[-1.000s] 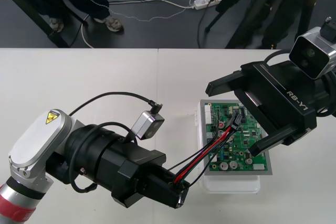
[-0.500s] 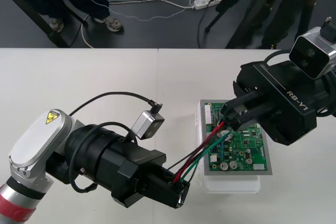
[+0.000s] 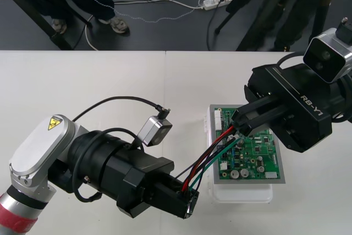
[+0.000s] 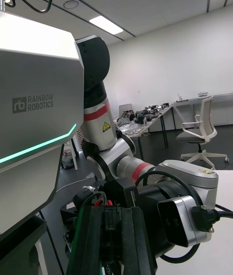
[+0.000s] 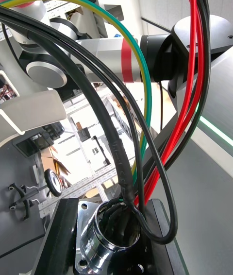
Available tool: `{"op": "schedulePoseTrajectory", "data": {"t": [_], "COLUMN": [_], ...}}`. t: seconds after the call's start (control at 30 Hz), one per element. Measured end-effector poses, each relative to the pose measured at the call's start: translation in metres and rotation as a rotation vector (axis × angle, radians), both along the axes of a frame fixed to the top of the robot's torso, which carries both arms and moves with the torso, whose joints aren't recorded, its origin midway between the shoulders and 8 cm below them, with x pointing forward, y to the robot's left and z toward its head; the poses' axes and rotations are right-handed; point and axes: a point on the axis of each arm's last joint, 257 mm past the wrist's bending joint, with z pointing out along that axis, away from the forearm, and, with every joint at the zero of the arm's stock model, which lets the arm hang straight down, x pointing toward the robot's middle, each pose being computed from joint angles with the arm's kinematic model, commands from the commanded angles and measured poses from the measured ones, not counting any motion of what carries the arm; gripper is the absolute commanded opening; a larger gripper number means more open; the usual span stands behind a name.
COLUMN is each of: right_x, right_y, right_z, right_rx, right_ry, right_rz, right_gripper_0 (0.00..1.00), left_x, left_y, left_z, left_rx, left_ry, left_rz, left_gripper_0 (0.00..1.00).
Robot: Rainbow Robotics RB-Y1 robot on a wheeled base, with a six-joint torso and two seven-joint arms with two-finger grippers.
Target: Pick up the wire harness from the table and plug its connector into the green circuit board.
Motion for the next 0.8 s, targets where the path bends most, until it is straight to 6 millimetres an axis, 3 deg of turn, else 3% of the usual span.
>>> {"op": "schedulePoseTrajectory", "data": {"t": [0.03, 0.13, 0.53, 0.8], "right_x": [0.0, 0.0, 0.0, 0.0], "right_y": [0.0, 0.0, 0.0, 0.0], "right_z": [0.0, 0.0, 0.0, 0.0], "right_rx": [0.0, 0.0, 0.0, 0.0], "right_ry": [0.0, 0.0, 0.0, 0.001], "right_rz": [0.0, 0.0, 0.0, -0.001], "right_gripper_0": [0.0, 0.0, 0.0, 0.0], "left_x": [0.0, 0.0, 0.001, 0.027], "left_y": [0.0, 0.0, 0.001, 0.011], "left_z": [0.0, 0.0, 0.003, 0.01], "left_rx": [0.0, 0.0, 0.001, 0.031], "left_ry": [0.0, 0.0, -0.029, -0.168], "left_rz": [0.0, 0.0, 0.008, 0.115], "left_gripper_0": [0.78, 1.0, 1.0, 1.0]}}
